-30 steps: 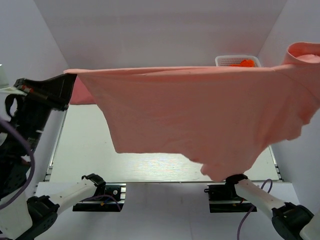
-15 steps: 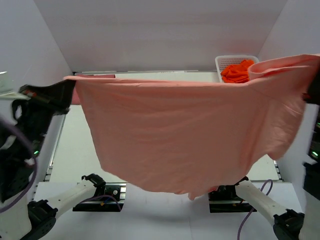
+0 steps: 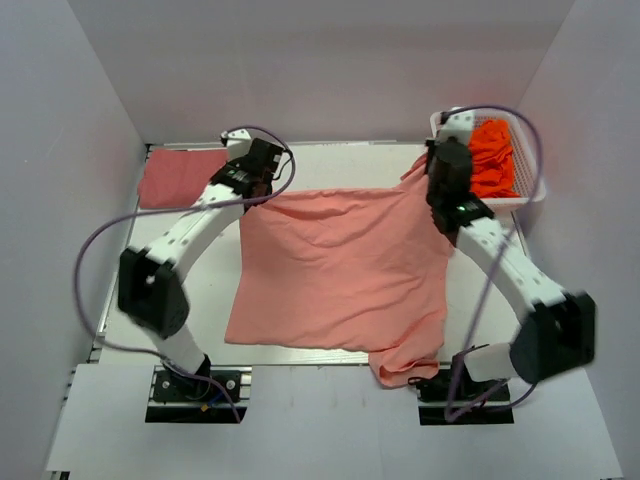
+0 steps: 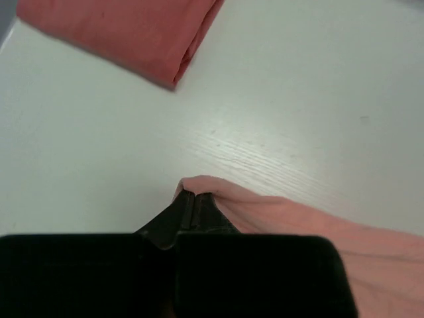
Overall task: Fold and stack the t-shirts
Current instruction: Flatten out the tshirt
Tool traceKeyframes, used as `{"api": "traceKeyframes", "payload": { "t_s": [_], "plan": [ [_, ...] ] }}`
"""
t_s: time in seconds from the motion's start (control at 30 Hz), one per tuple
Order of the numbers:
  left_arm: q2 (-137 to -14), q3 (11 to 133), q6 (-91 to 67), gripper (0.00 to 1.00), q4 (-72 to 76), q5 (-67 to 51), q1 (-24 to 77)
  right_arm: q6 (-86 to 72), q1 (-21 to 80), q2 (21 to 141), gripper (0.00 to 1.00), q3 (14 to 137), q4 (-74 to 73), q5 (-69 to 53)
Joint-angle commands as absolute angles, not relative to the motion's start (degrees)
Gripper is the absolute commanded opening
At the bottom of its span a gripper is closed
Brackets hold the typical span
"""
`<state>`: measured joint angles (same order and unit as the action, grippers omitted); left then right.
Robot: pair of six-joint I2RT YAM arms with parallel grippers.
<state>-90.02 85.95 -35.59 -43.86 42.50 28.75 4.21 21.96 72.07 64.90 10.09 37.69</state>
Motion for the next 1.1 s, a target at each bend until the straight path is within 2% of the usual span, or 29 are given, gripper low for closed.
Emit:
{"api": "traceKeyframes", "payload": {
  "t_s": [0.0, 0.07, 0.1, 0.13, 0.17, 0.2, 0.23, 0.27, 0.3, 0.33, 0.4, 0.5, 0.53, 0.57, 0.63, 0.73, 0.83, 0.87, 0.97, 1.07],
  "plan": [
    [-100.9, 93.1, -37.2, 0.0, -41.8, 44.1, 22.9, 1.1, 19.7, 85.5, 0.0, 67.7, 19.6, 34.7],
    [-110.7, 97.5, -37.6, 0.0, -39.6, 42.6, 21.1, 2.3, 18.6, 91.0, 0.0, 72.1, 22.9, 31.6],
    [-114.1, 103.0, -37.6, 0.01, -39.0, 42.6, 20.2, 3.0, 18.5, 98.6, 0.0, 73.6, 23.1, 29.7],
    [-117.7, 106.8, -36.7, 0.17, -39.0, 41.0, 18.6, 4.2, 18.5, 100.8, 0.0, 79.4, 23.3, 28.4],
    [-121.5, 111.6, -36.1, 0.41, -41.7, 37.1, 17.7, 4.0, 18.3, 105.2, 0.0, 81.5, 21.9, 27.9],
    [-129.6, 122.4, -36.1, 0.98, -43.9, 35.4, 17.0, 4.0, 18.0, 107.5, 0.09, 84.0, 20.6, 27.1],
    [-132.9, 127.5, -34.2, 1.0, -45.7, 33.8, 16.4, 4.1, 17.8, 111.1, 0.42, 86.5, 17.2, 26.8],
    [-135.7, 131.9, -34.2, 1.0, -49.0, 31.5, 15.9, 4.2, 17.7, 114.8, 0.64, 95.2, 15.2, 26.9],
    [-137.7, 137.6, -33.1, 1.0, -49.9, 30.1, 15.9, 4.3, 17.8, 116.5, 0.82, 98.0, 11.6, 27.2],
    [-138.7, 138.2, -31.7, 1.0, -49.9, 28.8, 15.9, 4.7, 17.8, 120.0, 0.89, 103.0, 7.2, 27.2],
    [-135.3, 132.0, -30.9, 1.0, -46.1, 27.2, 15.9, 4.8, 18.1, 121.4, 0.9, 109.1, 0.2, 27.9],
    [-124.9, 119.9, -29.2, 1.0, -40.5, 25.5, 15.4, 0.5, 18.4, 118.7, 0.9, 107.8, -8.0, 24.7],
    [-122.4, 115.1, -27.7, 1.0, -39.8, 23.7, 15.4, -5.1, 18.2, 114.7, 0.9, 107.0, -9.9, 23.0],
    [-120.0, 115.0, -27.7, 1.0, -39.3, 22.6, 15.4, -5.2, 18.2, 113.0, 0.9, 105.9, -11.4, 21.4],
    [-113.6, 108.3, -26.6, 1.0, -38.6, 20.1, 16.7, -11.7, 18.2, 108.0, 0.9, 99.8, -18.3, 20.3],
    [-107.6, 98.8, -25.9, 1.0, -36.8, 8.1, 17.2, -18.7, 17.7, 100.9, 0.9, 91.2, -27.9, 19.3],
    [-104.9, 88.9, -28.0, 1.0, -34.2, 3.2, 17.2, -27.1, 16.9, 95.7, 0.9, 81.9, -32.2, 24.2],
    [-104.3, 84.7, -28.6, 1.0, -34.2, 1.8, 17.7, -29.4, 16.4, 94.1, 0.9, 80.5, -37.9, 23.3],
    [-104.3, 80.4, -31.4, 1.0, -35.9, 3.6, 17.8, -34.4, 14.9, 91.5, 0.9, 74.2, -42.6, 18.8],
    [-105.4, 76.4, -32.5, 1.0, -35.9, 3.6, 17.8, -31.9, 14.7, 87.2, 0.9, 65.1, -38.2, 10.3]
  ]
}}
